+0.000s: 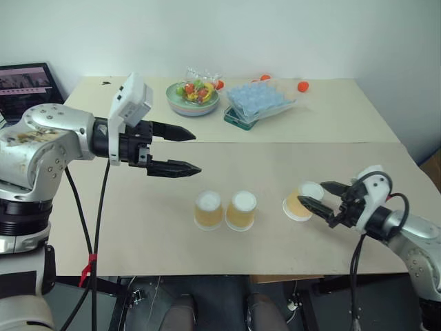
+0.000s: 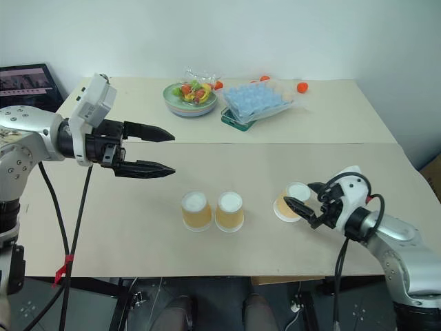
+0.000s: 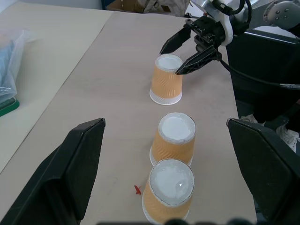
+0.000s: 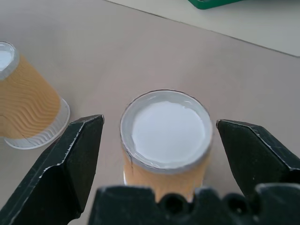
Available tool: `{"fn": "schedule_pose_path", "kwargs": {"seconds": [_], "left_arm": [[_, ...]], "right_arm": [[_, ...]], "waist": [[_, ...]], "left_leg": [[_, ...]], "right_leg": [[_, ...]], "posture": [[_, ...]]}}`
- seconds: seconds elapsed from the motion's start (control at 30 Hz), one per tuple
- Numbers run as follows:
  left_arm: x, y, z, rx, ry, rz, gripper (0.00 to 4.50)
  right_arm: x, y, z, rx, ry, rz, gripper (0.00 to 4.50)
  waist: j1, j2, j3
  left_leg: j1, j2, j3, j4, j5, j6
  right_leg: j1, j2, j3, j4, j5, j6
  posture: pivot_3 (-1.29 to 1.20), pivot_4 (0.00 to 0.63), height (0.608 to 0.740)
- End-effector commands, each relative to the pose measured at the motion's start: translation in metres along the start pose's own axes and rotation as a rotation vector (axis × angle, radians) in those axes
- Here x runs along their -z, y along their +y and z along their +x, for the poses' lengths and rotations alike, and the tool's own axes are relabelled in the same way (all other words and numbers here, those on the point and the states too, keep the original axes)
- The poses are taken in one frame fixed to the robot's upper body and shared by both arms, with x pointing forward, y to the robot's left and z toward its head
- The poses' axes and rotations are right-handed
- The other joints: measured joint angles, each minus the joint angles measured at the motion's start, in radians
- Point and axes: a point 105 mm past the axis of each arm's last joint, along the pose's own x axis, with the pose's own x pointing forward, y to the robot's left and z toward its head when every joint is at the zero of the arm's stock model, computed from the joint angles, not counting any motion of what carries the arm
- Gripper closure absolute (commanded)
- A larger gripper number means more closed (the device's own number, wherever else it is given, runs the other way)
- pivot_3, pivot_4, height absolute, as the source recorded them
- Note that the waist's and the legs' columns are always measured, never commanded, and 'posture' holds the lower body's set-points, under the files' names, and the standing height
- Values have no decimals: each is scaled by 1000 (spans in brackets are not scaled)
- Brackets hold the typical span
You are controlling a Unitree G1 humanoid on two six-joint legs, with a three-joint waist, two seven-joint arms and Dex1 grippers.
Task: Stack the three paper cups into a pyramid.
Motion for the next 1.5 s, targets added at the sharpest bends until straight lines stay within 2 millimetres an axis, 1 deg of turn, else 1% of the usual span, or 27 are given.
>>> {"fn": "schedule_pose_path", "kwargs": {"seconds": [0.03, 0.27, 0.33, 0.37, 0.4, 0.43, 0.47, 0.57, 0.67, 0.73, 0.77, 0.83, 0.87, 0.9, 0.93, 1.0, 1.1, 1.2, 1.33, 1.5], "left_arm": [[-12, -1, -3, -5, -28, 56, 84], [-14, -1, -2, -8, -35, 63, 84], [-14, 0, -2, -8, -35, 65, 0], [-14, 0, -2, -8, -36, 65, 0], [-14, 0, -2, -7, -37, 66, 0], [-14, -1, -1, -6, -38, 66, 0], [-14, -1, -1, -4, -39, 66, 0], [-14, -1, -1, -2, -40, 67, 0], [-14, -1, -1, 5, -37, 67, 0], [-14, -1, -1, 6, -36, 67, 0], [-13, -3, -2, 11, -32, 62, 0], [-8, -5, -4, 17, -21, 51, 0], [-6, -6, -5, 17, -18, 44, 0], [-3, -7, -5, 18, -15, 41, 0], [-2, -8, -5, 19, -14, 39, 0], [-1, -9, -3, 24, -16, 36, 0], [4, -12, -1, 31, -19, 27, 0], [6, -13, 0, 33, -22, 21, 0], [8, -14, 1, 37, -23, 21, 0], [9, -15, 1, 39, -24, 21, 0]], "right_arm": [[-12, 5, 5, -4, -47, -38, 0], [-8, 4, 4, 7, -43, -34, 0], [-8, 3, 4, 9, -42, -30, 508], [-8, 3, 4, 10, -43, -31, 658], [-8, 3, 3, 12, -43, -32, 1109], [-8, 2, 3, 14, -44, -34, 1439], [-9, 2, 3, 16, -43, -38, 1662], [-9, 1, 3, 17, -44, -43, 1676], [-24, -1, 2, 21, -59, -74, 1676], [-27, -2, 2, 22, -62, -80, 1676], [-41, -5, 0, 21, -45, -113, 1676], [-73, -8, -3, 8, -33, -151, 1676], [-90, -5, -3, -16, -41, -163, 1676], [-102, 1, -2, -54, -46, -166, 1676], [-109, 5, -1, -79, -45, -166, 1676], [-118, 11, 0, -116, -36, -164, 1676], [-135, 29, 7, -225, -21, -129, 1676], [-140, 34, 10, -262, -4, -110, 1676], [-158, 51, 25, -365, 3, -63, 1676], [-170, 63, 38, -402, 17, -66, 1676]], "waist": [[0, 0, 0], [1, 0, 0], [1, 0, 0], [1, 0, 0], [1, 0, 0], [1, 0, 0], [0, 0, 0], [0, 0, 0], [0, 0, 0], [0, 0, 0], [0, 0, 0], [-5, 5, 3], [-8, 7, 4], [-13, 8, 5], [-15, 8, 5], [-16, 7, 5], [-17, 6, 5], [-19, 6, 5], [-19, 6, 5], [-21, 6, 5]], "left_leg": [[0, 0, 0, 0, 0, 0], [0, 0, 0, 0, 0, 0], [0, 0, 0, 0, 0, 0], [0, 0, 0, 0, 0, 0], [0, 0, 0, 0, 0, 0], [0, 0, 0, 0, 0, 0], [0, 0, 0, 0, 0, 0], [0, 0, 0, 0, 0, 0], [0, 0, 0, 0, 0, 0], [0, 0, 0, 0, 0, 0], [0, 0, 0, 0, 0, 0], [0, 0, 0, 0, 0, 0], [-1, 0, 1, 2, 0, 0], [-1, -1, 1, 2, 0, 0], [0, -1, 1, 2, 0, 0], [1, 2, 0, 0, 0, 0], [-1, 4, 0, -2, 0, 0], [-2, 2, 0, -1, 0, 0], [-4, 1, 0, 0, 0, 0], [-5, 2, 0, -1, 0, 0]], "right_leg": [[0, 0, 0, 0, 0, 0], [0, 0, 0, 0, 0, 0], [0, 0, 0, 0, 0, 0], [0, 0, 0, 0, 0, 0], [0, 0, 0, 0, 0, 0], [0, 0, 0, 0, 0, 0], [0, 0, 0, 0, 0, 0], [0, 0, 0, 0, 0, 0], [0, 0, 0, 0, 0, 0], [0, 0, 0, 0, 0, 0], [0, 0, 0, 0, 0, 0], [-1, 0, 0, 1, 0, 0], [-1, 0, 1, 1, 0, 0], [-1, -1, 2, 1, 1, 0], [-1, -1, 2, 1, 1, 0], [-1, 2, 0, 1, 0, -2], [-2, 3, -1, 0, -1, -3], [-3, 1, 0, 0, -1, -3], [-4, 1, -1, 0, 0, -3], [-6, 1, -1, 1, -1, -3]], "posture": [[0, 150, 740], [0, 150, 740], [0, 150, 740], [0, 150, 740], [0, 150, 740], [0, 150, 740], [0, 150, 740], [0, 150, 740], [0, 150, 740], [0, 150, 740], [0, 150, 740], [0, 150, 740], [0, 150, 740], [0, 150, 740], [0, 150, 740], [0, 150, 740], [0, 150, 740], [0, 150, 740], [0, 150, 740], [0, 150, 740]]}}
